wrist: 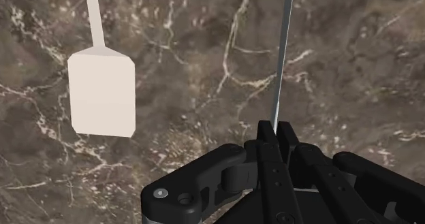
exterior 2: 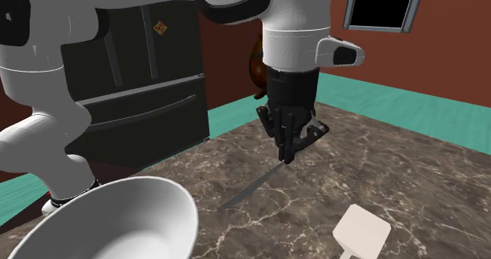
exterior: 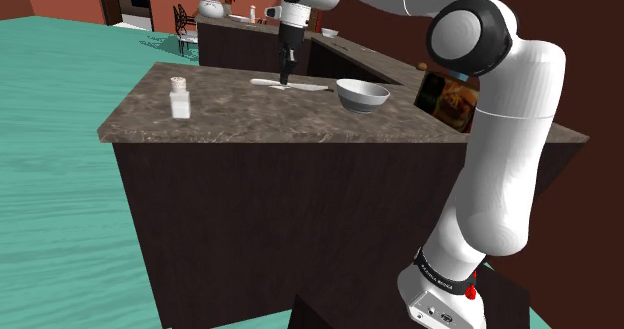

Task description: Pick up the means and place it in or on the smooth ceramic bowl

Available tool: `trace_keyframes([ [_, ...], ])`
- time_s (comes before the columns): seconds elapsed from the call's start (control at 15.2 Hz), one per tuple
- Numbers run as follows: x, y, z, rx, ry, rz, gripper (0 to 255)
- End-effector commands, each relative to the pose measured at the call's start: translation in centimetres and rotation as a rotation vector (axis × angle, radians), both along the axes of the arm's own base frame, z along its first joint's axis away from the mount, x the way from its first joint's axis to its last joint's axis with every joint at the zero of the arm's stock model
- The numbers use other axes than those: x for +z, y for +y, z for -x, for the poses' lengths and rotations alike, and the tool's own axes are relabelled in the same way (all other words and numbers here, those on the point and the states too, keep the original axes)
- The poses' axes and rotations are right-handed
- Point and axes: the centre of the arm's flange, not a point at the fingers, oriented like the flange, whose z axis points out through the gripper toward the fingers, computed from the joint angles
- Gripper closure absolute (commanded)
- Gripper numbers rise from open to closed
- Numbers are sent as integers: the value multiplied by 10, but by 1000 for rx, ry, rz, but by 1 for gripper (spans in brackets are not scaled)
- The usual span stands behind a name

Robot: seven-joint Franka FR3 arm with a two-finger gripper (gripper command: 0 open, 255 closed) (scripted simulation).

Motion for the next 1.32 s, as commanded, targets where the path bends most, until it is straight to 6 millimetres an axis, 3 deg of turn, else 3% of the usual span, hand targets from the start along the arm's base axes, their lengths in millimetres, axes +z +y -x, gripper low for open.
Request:
trace_keyframes([
  [0.0, 10, 1, -1, 0, 0, 0, 255],
  [1.25, 111, 1, -1, 0, 0, 0, 255],
])
